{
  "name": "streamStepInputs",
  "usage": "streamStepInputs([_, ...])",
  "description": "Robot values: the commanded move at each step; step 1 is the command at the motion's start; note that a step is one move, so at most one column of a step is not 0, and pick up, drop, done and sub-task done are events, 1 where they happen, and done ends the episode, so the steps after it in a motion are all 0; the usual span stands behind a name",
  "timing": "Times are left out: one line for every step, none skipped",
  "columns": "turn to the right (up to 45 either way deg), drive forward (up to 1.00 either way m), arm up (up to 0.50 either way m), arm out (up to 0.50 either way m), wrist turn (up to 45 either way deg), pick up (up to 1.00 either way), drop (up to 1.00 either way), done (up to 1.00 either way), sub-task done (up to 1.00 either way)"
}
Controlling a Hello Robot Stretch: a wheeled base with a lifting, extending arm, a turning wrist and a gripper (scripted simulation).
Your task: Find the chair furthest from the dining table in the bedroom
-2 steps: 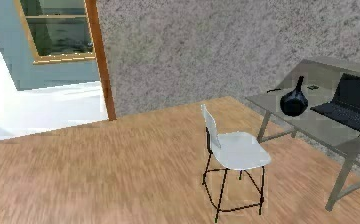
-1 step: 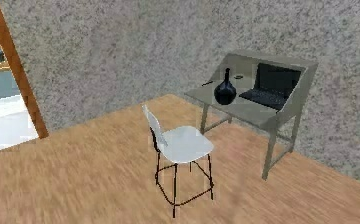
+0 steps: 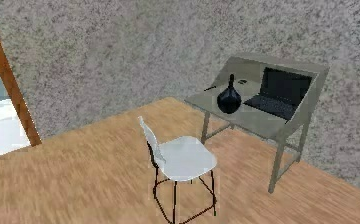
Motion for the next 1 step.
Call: streamStepInputs([0.0,0.0,0.0,0.0,0.0,0.0,0.0,1.0,0.0])
